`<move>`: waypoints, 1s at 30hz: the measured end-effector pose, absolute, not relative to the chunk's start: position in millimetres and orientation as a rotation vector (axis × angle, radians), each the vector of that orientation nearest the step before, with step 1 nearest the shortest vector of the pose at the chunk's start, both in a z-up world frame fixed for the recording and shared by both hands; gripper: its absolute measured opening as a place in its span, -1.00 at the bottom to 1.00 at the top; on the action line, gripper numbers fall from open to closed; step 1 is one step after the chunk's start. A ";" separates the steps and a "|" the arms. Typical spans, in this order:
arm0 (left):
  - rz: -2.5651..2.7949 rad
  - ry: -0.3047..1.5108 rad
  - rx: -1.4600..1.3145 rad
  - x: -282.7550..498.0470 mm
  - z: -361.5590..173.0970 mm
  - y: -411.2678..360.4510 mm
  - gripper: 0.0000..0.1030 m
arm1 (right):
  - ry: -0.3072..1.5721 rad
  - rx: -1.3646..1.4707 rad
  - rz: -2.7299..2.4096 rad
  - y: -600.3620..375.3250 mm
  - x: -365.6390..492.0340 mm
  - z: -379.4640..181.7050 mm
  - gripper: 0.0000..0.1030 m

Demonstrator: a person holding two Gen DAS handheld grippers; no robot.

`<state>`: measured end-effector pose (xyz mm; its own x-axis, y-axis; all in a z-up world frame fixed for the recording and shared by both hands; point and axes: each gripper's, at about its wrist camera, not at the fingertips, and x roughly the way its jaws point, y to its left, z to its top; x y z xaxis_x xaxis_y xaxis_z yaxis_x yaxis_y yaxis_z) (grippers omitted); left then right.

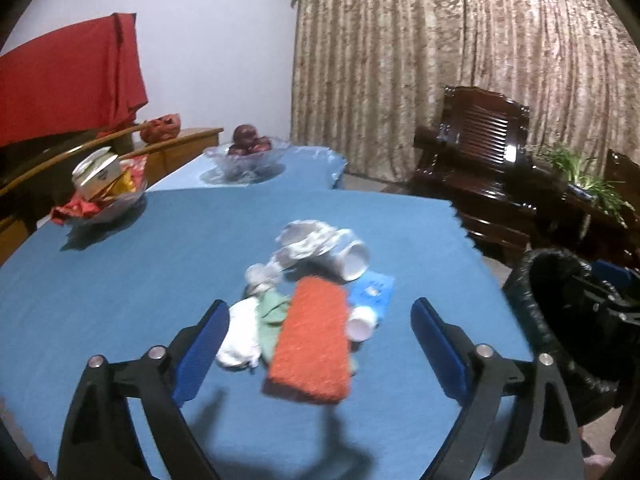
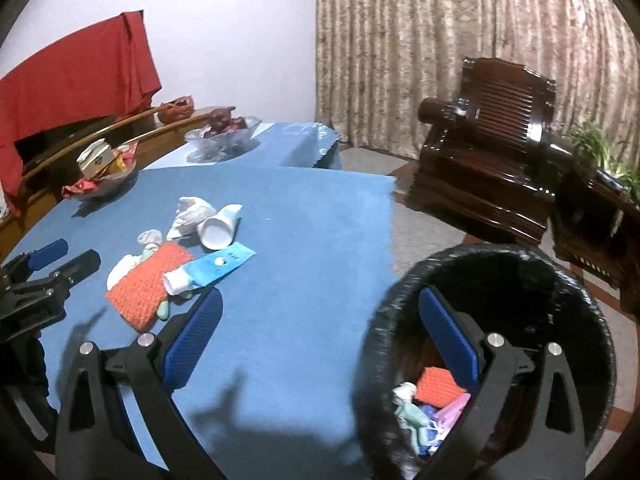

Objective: Collect trash
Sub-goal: 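Return both tools to the table and grasp the orange foam net with the left tool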

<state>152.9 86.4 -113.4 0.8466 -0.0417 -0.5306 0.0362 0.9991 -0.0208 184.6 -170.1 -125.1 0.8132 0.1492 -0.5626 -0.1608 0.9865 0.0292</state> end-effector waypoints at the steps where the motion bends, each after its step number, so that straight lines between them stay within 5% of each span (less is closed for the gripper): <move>1: -0.034 0.568 -0.012 153.4 -117.3 91.2 0.71 | 0.600 -0.020 0.173 -164.4 187.4 -127.3 0.86; 9: -0.022 0.633 -0.036 161.9 -145.8 109.8 0.55 | 0.629 -0.043 0.206 -129.3 203.4 -144.6 0.86; 18: -0.068 0.719 -0.065 179.6 -175.2 107.5 0.04 | 0.665 -0.074 0.222 -111.5 212.9 -160.4 0.86; 24: -0.092 0.745 -0.084 180.0 -184.4 104.5 -0.78 | 0.682 -0.076 0.223 -105.9 220.7 -167.3 0.86; 30: -0.082 0.701 -0.115 172.4 -173.7 114.7 -0.81 | 0.687 -0.070 0.238 -89.6 231.3 -171.9 0.86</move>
<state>172.4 114.7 -173.7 0.7612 -0.1137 -0.6385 0.0361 0.9904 -0.1333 231.3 -89.6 -171.9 0.7471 0.1946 -0.6356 -0.2408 0.9705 0.0141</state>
